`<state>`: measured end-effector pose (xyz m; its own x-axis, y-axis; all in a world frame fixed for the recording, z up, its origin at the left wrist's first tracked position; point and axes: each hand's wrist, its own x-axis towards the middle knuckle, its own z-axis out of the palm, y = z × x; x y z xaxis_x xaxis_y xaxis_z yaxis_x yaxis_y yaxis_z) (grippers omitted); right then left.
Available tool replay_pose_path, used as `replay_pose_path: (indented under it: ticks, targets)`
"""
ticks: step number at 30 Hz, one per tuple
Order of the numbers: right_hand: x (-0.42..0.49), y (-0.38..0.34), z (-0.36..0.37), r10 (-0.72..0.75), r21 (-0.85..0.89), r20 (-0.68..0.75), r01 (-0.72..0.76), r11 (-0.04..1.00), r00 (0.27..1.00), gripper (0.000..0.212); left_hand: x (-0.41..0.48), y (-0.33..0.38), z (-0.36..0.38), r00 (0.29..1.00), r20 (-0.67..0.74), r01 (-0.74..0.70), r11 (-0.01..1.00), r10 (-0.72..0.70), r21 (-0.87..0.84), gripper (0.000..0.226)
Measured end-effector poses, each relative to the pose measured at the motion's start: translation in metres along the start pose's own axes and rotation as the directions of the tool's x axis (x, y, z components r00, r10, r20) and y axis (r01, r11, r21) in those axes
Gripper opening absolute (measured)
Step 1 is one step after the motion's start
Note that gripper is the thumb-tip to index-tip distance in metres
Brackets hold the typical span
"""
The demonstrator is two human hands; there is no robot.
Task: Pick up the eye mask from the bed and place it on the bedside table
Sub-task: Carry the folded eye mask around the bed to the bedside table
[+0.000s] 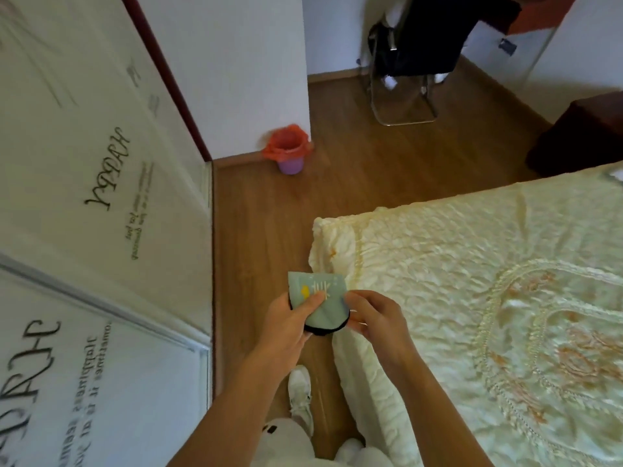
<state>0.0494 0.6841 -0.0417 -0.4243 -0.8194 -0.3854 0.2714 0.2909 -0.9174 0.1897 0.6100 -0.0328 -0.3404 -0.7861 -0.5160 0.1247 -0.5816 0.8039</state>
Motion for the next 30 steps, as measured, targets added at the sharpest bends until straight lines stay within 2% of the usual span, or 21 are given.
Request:
replay_pose_path:
  ticks: [3, 11, 20, 24, 30]
  targets:
    - [0.015, 0.000, 0.026, 0.029, -0.020, 0.061, -0.027, 0.999, 0.998, 0.015, 0.004, 0.010, -0.025, 0.998, -0.049, -0.039, 0.999, 0.038, -0.036, 0.018]
    - [0.082, -0.004, 0.095, 0.076, -0.074, 0.187, -0.063, 0.995, 0.979, 0.015, 0.061, 0.042, -0.082, 0.987, -0.150, -0.073, 0.991, 0.055, -0.113, 0.023]
    - [0.220, -0.047, 0.197, 0.073, -0.196, 0.211, -0.031, 0.980, 0.975, 0.020, 0.198, 0.137, -0.140, 0.985, -0.164, -0.081, 0.983, 0.053, -0.168, 0.021]
    - [0.272, -0.070, 0.234, 0.058, -0.181, 0.190, -0.023, 0.983, 0.980, 0.024, 0.250, 0.181, -0.159, 0.984, -0.172, -0.077, 0.987, 0.051, -0.144, 0.029]
    - [0.341, -0.096, 0.269, 0.060, -0.153, 0.183, -0.032, 0.988, 0.981, 0.018, 0.313, 0.228, -0.168, 0.987, -0.153, -0.071, 0.989, 0.051, -0.129, 0.025]
